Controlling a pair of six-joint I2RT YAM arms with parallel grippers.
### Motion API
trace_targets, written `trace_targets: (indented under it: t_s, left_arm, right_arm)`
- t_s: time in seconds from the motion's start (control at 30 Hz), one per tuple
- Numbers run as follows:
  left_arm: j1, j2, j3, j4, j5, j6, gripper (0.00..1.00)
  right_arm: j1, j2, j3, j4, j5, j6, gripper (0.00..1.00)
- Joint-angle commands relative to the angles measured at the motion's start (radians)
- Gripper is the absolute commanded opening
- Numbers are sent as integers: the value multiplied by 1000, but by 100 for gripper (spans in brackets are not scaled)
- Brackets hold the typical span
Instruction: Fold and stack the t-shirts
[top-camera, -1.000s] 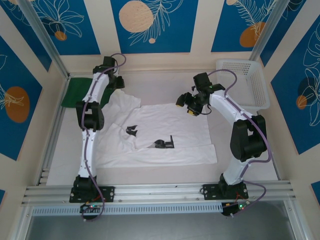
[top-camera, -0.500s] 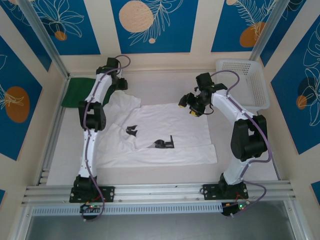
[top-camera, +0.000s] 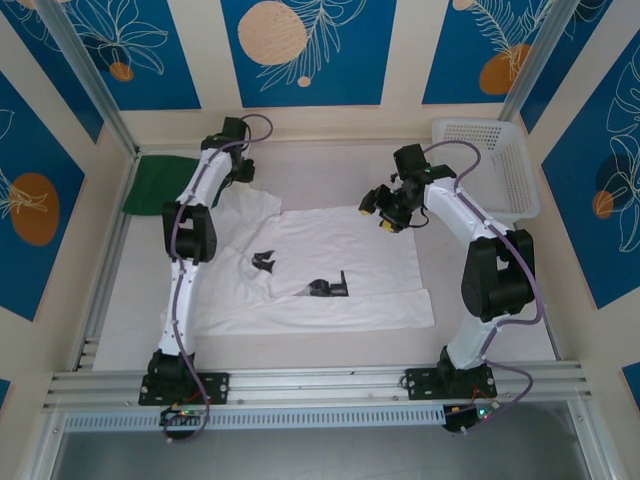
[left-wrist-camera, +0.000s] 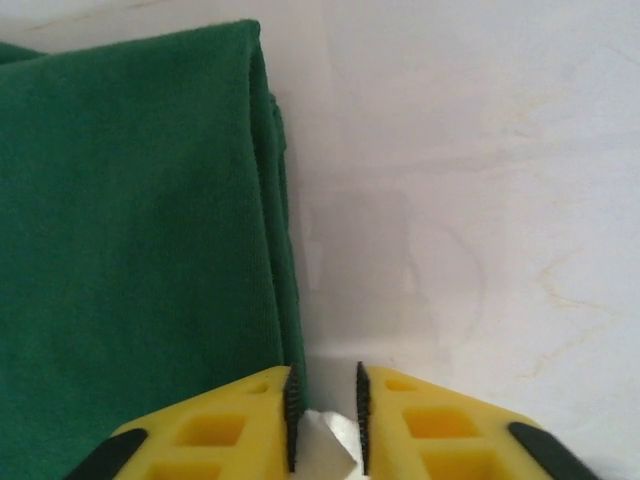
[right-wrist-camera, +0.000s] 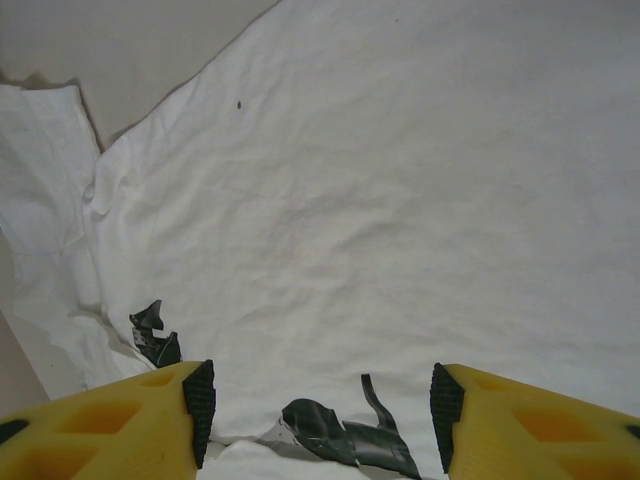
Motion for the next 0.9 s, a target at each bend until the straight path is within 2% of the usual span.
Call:
trace_targets:
  t_s: [0.0, 0.13, 0.33, 0.67, 0.87]
  left_arm:
    - [-19, -31, -18, 20, -71, 57, 19]
    - [-37, -36, -33, 46, -105, 87, 19]
    - [-44, -44, -35, 54, -135, 79, 0]
    - [-60, -124, -92, 96, -137, 46, 0]
    - [-79, -275, -278, 188, -124, -15, 0]
  right_arm:
    - [-6, 10, 39, -37, -27, 11, 61]
    - [-8, 15, 49, -46, -29, 14, 60]
    - [-12, 21, 62, -50, -28, 15, 57]
    - [-46, 69, 131, -79, 116, 73, 53]
    - [-74, 205, 267, -122, 276, 39, 51]
